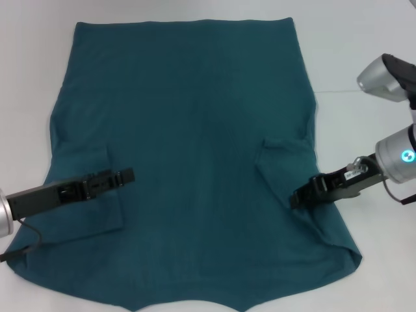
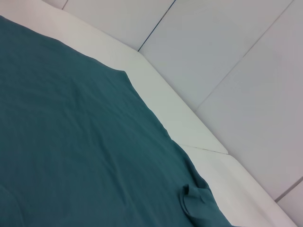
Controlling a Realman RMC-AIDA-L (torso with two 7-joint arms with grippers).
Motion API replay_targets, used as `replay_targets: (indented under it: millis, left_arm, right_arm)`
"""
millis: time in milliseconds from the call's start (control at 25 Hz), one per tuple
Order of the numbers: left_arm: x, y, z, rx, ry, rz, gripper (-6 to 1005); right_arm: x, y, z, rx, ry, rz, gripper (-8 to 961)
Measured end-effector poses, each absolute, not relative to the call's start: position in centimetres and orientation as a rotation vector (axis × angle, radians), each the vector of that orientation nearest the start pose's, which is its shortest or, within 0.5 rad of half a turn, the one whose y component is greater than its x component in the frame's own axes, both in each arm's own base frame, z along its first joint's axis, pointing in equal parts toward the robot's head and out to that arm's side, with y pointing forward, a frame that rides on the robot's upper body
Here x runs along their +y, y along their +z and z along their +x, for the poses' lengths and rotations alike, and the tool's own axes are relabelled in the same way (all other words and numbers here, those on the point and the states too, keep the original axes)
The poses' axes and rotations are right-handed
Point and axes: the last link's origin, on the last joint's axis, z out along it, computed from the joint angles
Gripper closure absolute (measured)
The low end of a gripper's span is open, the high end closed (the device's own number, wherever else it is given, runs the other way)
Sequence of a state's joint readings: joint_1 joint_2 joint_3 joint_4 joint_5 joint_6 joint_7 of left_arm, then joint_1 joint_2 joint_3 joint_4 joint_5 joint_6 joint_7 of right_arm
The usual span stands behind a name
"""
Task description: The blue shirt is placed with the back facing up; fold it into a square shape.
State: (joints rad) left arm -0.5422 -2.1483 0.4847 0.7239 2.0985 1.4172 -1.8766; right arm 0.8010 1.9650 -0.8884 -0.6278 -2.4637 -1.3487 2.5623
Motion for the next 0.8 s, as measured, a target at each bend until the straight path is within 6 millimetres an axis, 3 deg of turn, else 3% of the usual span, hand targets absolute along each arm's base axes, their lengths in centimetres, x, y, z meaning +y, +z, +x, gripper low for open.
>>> replay_targets:
  millis: [480,800]
  left_arm:
    - [34.8,0.7,-27.8,-1.337,-0.811,-2.310,263]
    - [34.8,0.9,-28.1,-1.367,-0.814,-2.288,262]
  right_arm:
    - [38.9,-0.2,23.3,1.594,-0.033,-2.523,465]
    - [38.7,2.2,24.9,1.640,0.067,-2.467,436]
